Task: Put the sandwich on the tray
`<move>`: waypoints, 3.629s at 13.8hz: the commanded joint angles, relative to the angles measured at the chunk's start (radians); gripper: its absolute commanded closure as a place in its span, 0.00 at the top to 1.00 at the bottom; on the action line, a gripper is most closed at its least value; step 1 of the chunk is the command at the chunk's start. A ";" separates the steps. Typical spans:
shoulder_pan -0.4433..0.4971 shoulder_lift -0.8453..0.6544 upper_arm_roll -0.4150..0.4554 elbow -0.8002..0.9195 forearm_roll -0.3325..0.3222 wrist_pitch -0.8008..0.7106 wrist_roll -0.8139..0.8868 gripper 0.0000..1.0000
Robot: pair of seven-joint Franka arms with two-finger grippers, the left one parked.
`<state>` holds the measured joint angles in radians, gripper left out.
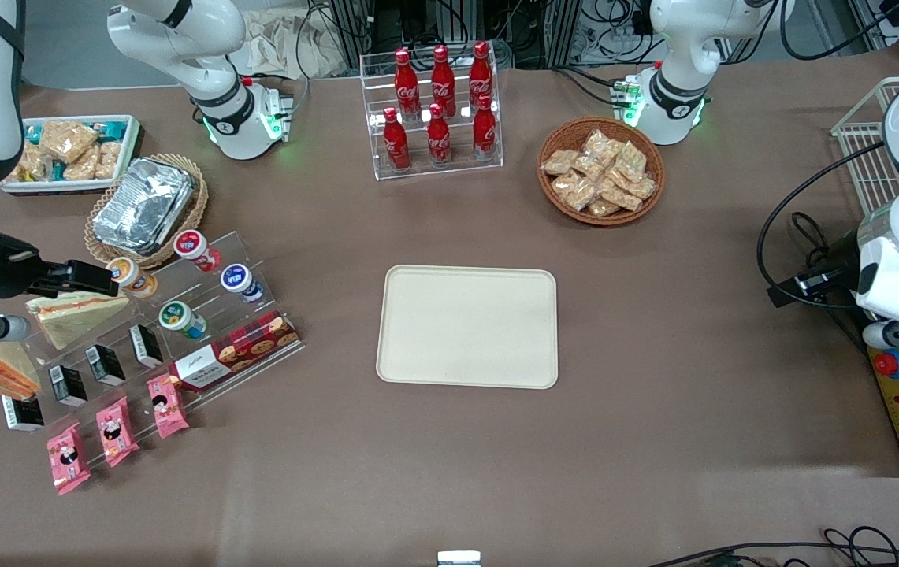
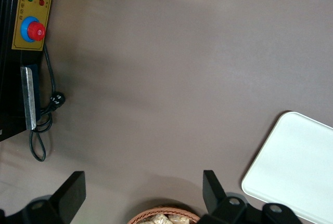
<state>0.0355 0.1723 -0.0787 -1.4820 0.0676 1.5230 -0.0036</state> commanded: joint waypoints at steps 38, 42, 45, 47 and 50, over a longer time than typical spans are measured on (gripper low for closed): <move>-0.336 0.219 -0.056 -0.024 -0.126 0.400 -1.009 1.00; -0.353 0.285 -0.056 -0.021 -0.100 0.476 -1.055 1.00; -0.353 0.305 -0.055 -0.024 -0.094 0.476 -1.055 1.00; -0.353 0.328 -0.056 -0.023 -0.052 0.479 -1.056 1.00; -0.353 0.334 -0.056 -0.021 -0.048 0.490 -1.056 0.95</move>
<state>-0.3076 0.4979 -0.1408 -1.5133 -0.0040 1.9959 -1.0413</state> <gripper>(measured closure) 0.022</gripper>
